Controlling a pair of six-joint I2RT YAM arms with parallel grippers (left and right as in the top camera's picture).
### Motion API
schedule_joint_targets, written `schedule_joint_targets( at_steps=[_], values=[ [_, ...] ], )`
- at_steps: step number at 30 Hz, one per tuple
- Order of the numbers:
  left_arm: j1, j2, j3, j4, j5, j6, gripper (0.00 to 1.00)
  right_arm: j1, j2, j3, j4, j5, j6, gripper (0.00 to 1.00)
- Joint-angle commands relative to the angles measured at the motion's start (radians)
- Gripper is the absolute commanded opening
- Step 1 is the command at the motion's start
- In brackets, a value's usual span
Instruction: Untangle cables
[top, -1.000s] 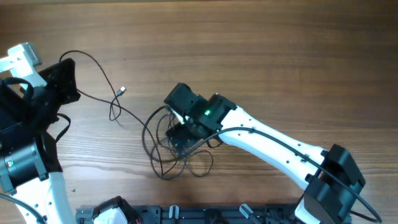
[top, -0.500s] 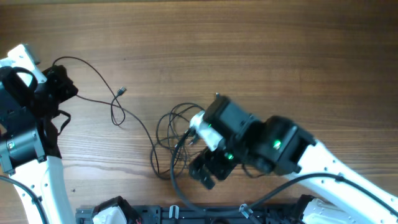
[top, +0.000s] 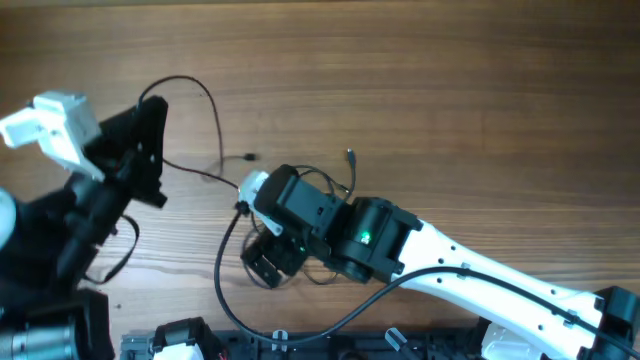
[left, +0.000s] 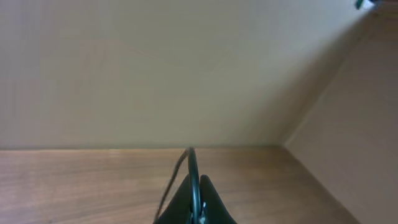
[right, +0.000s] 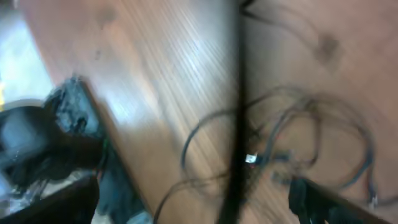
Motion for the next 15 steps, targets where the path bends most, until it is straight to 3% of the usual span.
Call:
schedule_joint_targets(
  at_steps=[1,3,7,8,9,10,11,15],
  values=[
    [-0.040,-0.011,0.008,-0.018,0.017,-0.016,0.04,0.002,0.011,0.002,0.119,0.265,-0.012,1.00],
    [-0.063,-0.011,0.008,-0.038,0.018,-0.016,0.04,-0.005,0.012,0.002,0.216,0.363,-0.012,1.00],
    [-0.097,-0.011,0.008,-0.065,0.071,-0.016,0.04,-0.047,0.017,0.002,0.313,0.365,-0.009,0.99],
    [-0.104,-0.011,0.008,-0.064,0.084,-0.016,0.04,-0.057,0.021,0.002,0.327,0.361,-0.010,0.90],
    [-0.105,-0.011,0.008,-0.064,0.087,-0.016,0.04,-0.067,0.022,0.002,0.332,0.357,-0.008,0.63],
    [-0.105,-0.011,0.009,-0.064,0.087,-0.016,0.04,-0.073,0.022,0.002,0.330,0.357,-0.008,0.19],
    [-0.105,-0.011,0.008,-0.064,0.087,-0.016,0.04,-0.074,0.022,0.002,0.330,0.358,-0.008,0.04],
    [-0.105,-0.011,0.008,-0.064,0.087,-0.016,0.04,-0.074,0.022,0.002,0.322,0.357,-0.008,0.04]
  ],
)
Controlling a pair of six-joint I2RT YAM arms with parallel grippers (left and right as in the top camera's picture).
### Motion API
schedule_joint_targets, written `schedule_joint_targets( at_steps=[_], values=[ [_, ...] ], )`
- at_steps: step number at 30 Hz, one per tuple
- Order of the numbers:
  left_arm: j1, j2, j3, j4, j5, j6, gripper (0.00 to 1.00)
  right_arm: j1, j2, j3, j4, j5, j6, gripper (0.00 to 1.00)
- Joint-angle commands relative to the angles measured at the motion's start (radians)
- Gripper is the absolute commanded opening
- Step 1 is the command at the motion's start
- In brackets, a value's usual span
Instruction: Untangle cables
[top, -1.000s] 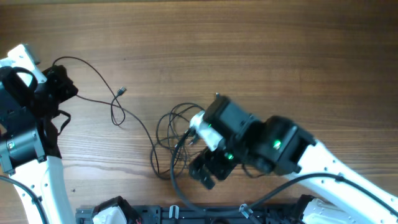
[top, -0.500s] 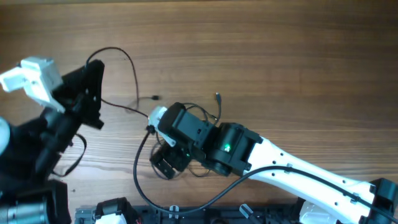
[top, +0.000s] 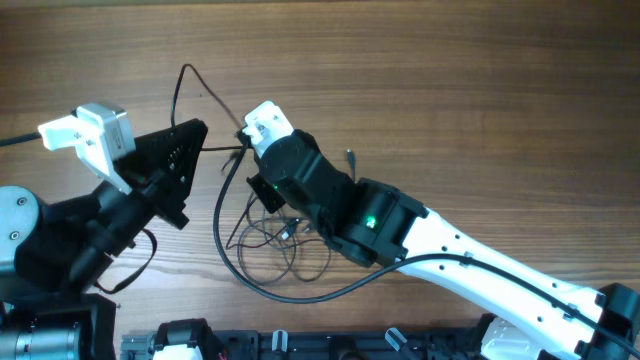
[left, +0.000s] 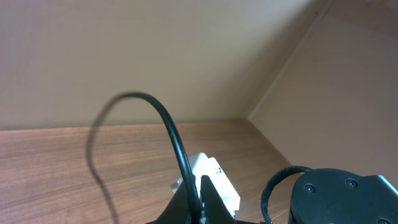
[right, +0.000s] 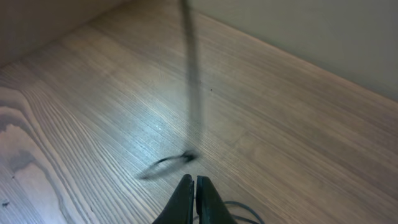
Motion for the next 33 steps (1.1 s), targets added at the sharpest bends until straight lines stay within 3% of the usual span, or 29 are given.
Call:
schedule_joint_targets(
  at_steps=[1,2,3,5,7,18,19,20,21,25,26,28,33],
  values=[
    [-0.006,-0.005,0.008,0.007,0.016,-0.002,0.04,-0.006,0.020,0.003,-0.010,0.020,0.003,0.04],
    [-0.006,-0.005,0.008,0.007,0.016,-0.002,0.04,-0.006,0.020,0.003,-0.010,0.017,0.003,0.04],
    [-0.006,-0.005,0.008,0.007,0.016,-0.002,0.04,-0.006,0.020,0.003,-0.010,0.018,0.003,0.15],
    [-0.006,-0.005,0.009,0.006,0.017,-0.003,0.04,-0.006,0.020,0.003,-0.009,0.018,0.002,0.77],
    [-0.006,-0.005,0.008,0.004,0.025,-0.003,0.04,-0.006,0.020,0.003,-0.005,0.018,-0.002,0.85],
    [-0.031,-0.005,0.008,0.008,0.076,-0.033,0.04,-0.006,0.098,0.003,0.137,-0.175,0.001,0.70],
    [-0.031,-0.005,0.008,0.007,0.076,-0.033,0.04,-0.006,0.103,0.003,0.132,-0.175,0.001,0.48],
    [-0.031,-0.005,0.008,0.008,0.076,-0.033,0.04,-0.006,0.103,0.003,0.131,-0.175,0.001,0.18],
    [-0.031,-0.005,0.008,0.008,0.076,-0.033,0.04,-0.006,0.103,0.003,0.132,-0.176,0.002,0.04],
    [-0.031,-0.005,0.008,0.008,0.075,-0.032,0.06,-0.006,0.103,0.003,0.120,-0.176,0.002,0.04],
    [-0.031,-0.005,0.008,0.008,0.074,-0.032,0.22,-0.006,0.103,0.003,0.116,-0.176,0.002,0.04],
    [-0.031,-0.005,0.008,0.007,0.048,-0.032,1.00,-0.006,0.095,0.003,0.089,-0.175,0.002,0.04],
    [-0.031,-0.005,0.008,-0.029,-0.133,-0.032,1.00,-0.006,-0.006,0.003,0.017,-0.103,0.002,0.04]
  ],
)
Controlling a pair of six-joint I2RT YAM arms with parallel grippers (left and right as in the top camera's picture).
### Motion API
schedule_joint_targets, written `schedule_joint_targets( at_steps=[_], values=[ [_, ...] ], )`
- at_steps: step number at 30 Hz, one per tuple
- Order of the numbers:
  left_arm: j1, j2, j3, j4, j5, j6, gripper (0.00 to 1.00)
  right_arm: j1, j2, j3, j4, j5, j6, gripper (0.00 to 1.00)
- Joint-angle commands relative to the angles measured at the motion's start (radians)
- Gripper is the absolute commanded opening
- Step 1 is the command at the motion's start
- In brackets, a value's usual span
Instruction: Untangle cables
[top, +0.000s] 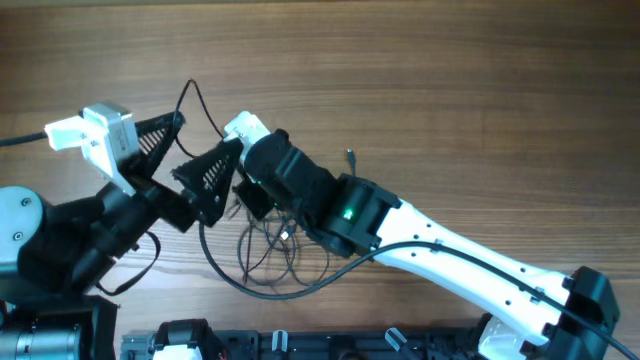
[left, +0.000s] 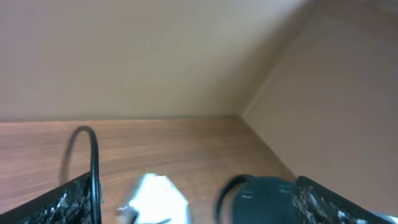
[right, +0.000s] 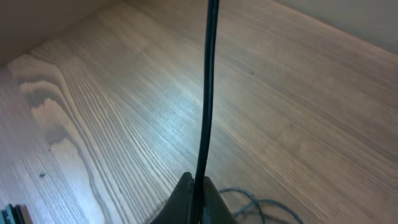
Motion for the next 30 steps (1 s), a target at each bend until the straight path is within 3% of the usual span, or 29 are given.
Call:
schedule_joint_targets(
  at_steps=[1,4,7,11,14,16,19,21,23,28,30],
  values=[
    [-0.005,-0.005,0.009,-0.046,-0.222,-0.002,1.00,-0.005,-0.126,0.002,-0.055,0.125,0.000,0.04],
    [-0.005,-0.005,0.009,-0.086,-0.418,-0.002,1.00,-0.039,-0.240,0.002,-0.212,0.312,-0.003,0.04],
    [-0.005,-0.005,0.009,-0.085,-0.459,-0.002,1.00,-0.132,-0.319,0.002,-0.374,0.340,-0.001,0.04],
    [-0.005,-0.003,0.009,-0.122,-0.459,-0.001,1.00,-0.389,-0.381,0.002,-0.478,0.340,-0.003,0.04],
    [-0.005,0.017,0.007,-0.178,-0.459,-0.001,1.00,-0.622,-0.390,0.008,-0.441,0.317,-0.114,0.04],
    [-0.005,0.046,0.007,-0.217,-0.459,-0.001,1.00,-0.812,-0.389,0.025,-0.402,0.197,-0.159,0.04],
    [-0.005,0.105,0.006,-0.256,-0.459,-0.001,1.00,-1.196,-0.369,0.063,-0.309,-0.267,-0.145,0.04],
    [-0.005,0.154,0.006,-0.279,-0.455,-0.001,1.00,-1.467,-0.325,0.064,-0.191,-0.573,-0.015,0.04],
    [-0.005,0.194,0.006,-0.314,-0.455,-0.001,1.00,-1.619,-0.262,0.064,-0.119,-0.703,0.048,0.04],
    [-0.005,0.250,0.006,-0.393,-0.374,0.037,1.00,-1.760,-0.064,0.064,-0.110,-0.692,0.066,0.04],
    [-0.005,0.249,0.006,-0.436,-0.349,0.074,1.00,-1.818,0.017,0.064,-0.177,-0.493,0.082,0.04]
  ],
)
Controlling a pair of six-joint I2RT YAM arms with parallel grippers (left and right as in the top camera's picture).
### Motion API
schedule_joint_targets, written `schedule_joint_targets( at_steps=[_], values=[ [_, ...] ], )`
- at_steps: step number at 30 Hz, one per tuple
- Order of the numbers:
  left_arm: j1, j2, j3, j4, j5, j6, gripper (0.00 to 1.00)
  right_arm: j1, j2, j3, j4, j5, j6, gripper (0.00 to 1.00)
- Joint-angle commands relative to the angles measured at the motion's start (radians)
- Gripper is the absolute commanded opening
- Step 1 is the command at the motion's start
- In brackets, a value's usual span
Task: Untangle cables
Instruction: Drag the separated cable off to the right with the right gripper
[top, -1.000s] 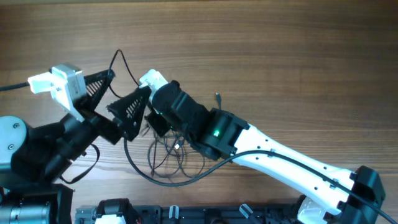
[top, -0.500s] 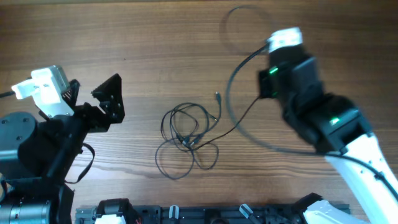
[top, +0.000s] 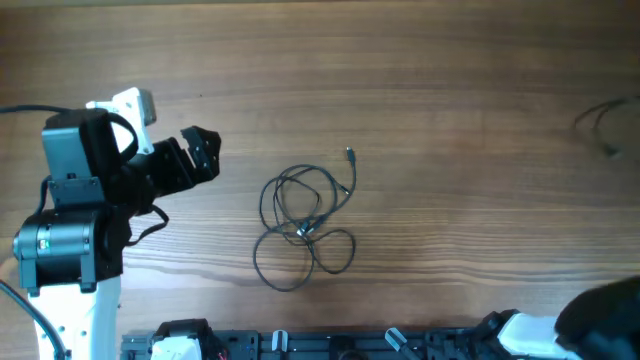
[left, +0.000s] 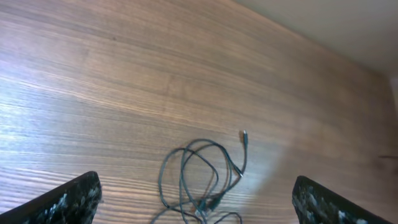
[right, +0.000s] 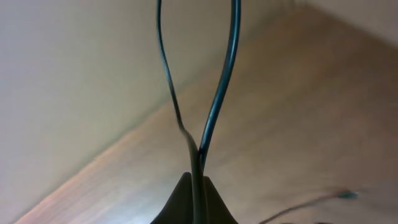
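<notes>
A loose tangle of thin black cables (top: 305, 225) lies at the table's middle, one plug end (top: 350, 155) sticking out toward the far side. My left gripper (top: 205, 152) hangs open to its left; in the left wrist view the tangle (left: 202, 177) lies between and beyond the spread fingers (left: 68, 199). My right gripper (right: 199, 186) is shut on a black cable (right: 229, 74) that loops upward from the jaws. In the overhead view that cable shows as a blurred streak (top: 603, 125) at the far right, and only a bit of the right arm (top: 600, 310) is visible.
A black rail with fixtures (top: 330, 345) runs along the near table edge. The left arm's body (top: 70, 230) stands at the left side. A beige wall (right: 74, 74) backs the wooden table in the right wrist view.
My right arm was over the tangle, shut on a cable; now it is at the far right, still shut on it. My left arm has drawn back left. The tangle is smaller.
At first my left gripper held a cable at the left while my right hung open over the tangle. Then both were shut on cable above the table. Later my left was open beside my right. Now one cable is away at the right.
</notes>
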Motion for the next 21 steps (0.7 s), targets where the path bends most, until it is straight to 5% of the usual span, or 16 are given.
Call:
schedule_joint_targets(
  at_steps=[1,3,6,8,14,18,19,21],
  values=[
    [-0.005,-0.002,0.006,-0.054,0.059,0.077,1.00,-0.074,0.081,0.012,-0.076,0.225,0.069,0.04],
    [-0.005,-0.002,0.006,-0.072,0.059,0.077,1.00,-0.124,0.118,0.012,-0.134,0.351,0.159,0.04],
    [-0.005,-0.002,0.006,-0.085,0.059,0.077,1.00,-0.199,0.144,0.012,-0.211,0.591,0.486,0.07],
    [-0.005,-0.002,0.006,-0.086,0.059,0.077,1.00,-0.231,0.144,0.012,-0.268,0.597,0.654,1.00],
    [-0.005,-0.002,0.006,-0.086,0.059,0.077,1.00,-0.220,0.144,0.002,-0.470,0.610,0.813,0.99],
    [-0.005,-0.002,0.006,-0.086,0.059,0.076,1.00,-0.193,0.144,-0.076,-0.522,0.509,0.718,0.99],
    [-0.005,-0.002,0.006,-0.086,0.060,0.076,1.00,-0.165,0.144,-0.116,-0.508,0.481,0.671,0.59],
    [-0.005,-0.002,0.006,-0.086,0.060,0.076,1.00,-0.103,0.144,-0.205,-0.477,0.443,0.666,0.48]
  ],
)
